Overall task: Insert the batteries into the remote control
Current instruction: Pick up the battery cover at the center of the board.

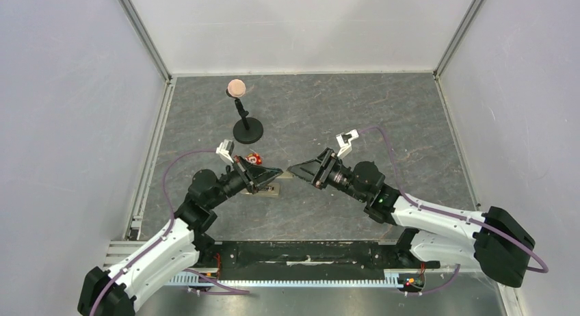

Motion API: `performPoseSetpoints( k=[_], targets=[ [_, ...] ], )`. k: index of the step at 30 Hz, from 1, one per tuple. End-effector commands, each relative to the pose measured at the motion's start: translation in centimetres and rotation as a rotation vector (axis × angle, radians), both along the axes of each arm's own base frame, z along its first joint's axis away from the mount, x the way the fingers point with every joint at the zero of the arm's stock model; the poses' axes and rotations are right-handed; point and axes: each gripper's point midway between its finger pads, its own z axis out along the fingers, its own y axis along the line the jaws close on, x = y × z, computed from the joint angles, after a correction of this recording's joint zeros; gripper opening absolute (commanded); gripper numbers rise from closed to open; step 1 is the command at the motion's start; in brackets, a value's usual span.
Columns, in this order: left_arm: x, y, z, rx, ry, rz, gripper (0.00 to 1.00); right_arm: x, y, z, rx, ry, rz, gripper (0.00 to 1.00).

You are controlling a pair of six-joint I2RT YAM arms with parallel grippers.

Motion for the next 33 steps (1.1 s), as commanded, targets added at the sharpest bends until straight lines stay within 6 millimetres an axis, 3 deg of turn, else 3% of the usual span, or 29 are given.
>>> performPoseSetpoints(
  k=[1, 10, 19, 20, 24, 26, 27, 29, 31, 33],
  targets=[
    [0.3, 0.8, 1.2, -0.076, 0.004, 0.057, 0.02, -0.7, 0.4, 3.0, 0.125, -0.025, 0.037, 0.49],
    [0.2, 0.9, 1.2, -0.1, 0.002, 0.058, 0.02, -1.9, 1.8, 2.7, 0.166, 0.026, 0.148, 0.44],
    [-0.1, 1.3, 0.6, -0.121, 0.01, 0.064, 0.03, -2.3, 1.8, 2.5, 0.203, 0.07, 0.17, 0.15],
    [-0.2, 1.3, 0.4, -0.115, 0.014, 0.065, 0.07, -2.3, 1.7, 2.4, 0.201, 0.074, 0.167, 0.11],
    [-0.4, 1.4, 0.0, -0.074, -0.001, 0.065, 0.4, -2.1, 1.9, 1.8, 0.171, 0.071, 0.16, 0.0],
    [-0.3, 1.7, -1.0, -0.001, 0.014, 0.08, 0.46, -1.8, 1.9, 1.1, 0.14, 0.059, 0.144, 0.0],
    [-0.1, 2.0, -1.5, 0.059, 0.014, 0.101, 0.47, -1.6, 1.8, 0.5, 0.125, 0.06, 0.126, 0.0],
    [0.2, 3.7, -4.5, 0.242, 0.085, 0.177, 0.49, -1.2, 1.4, -0.2, 0.125, 0.04, 0.089, 0.0],
    [0.7, 6.8, -6.7, 0.425, 0.14, 0.303, 0.53, -0.6, 1.1, -1.2, 0.1, 0.012, 0.04, 0.0],
    [1.0, 10.0, -7.3, 0.577, 0.163, 0.427, 0.54, -0.1, 0.7, -2.4, 0.089, -0.004, -0.004, 0.0]
  ],
)
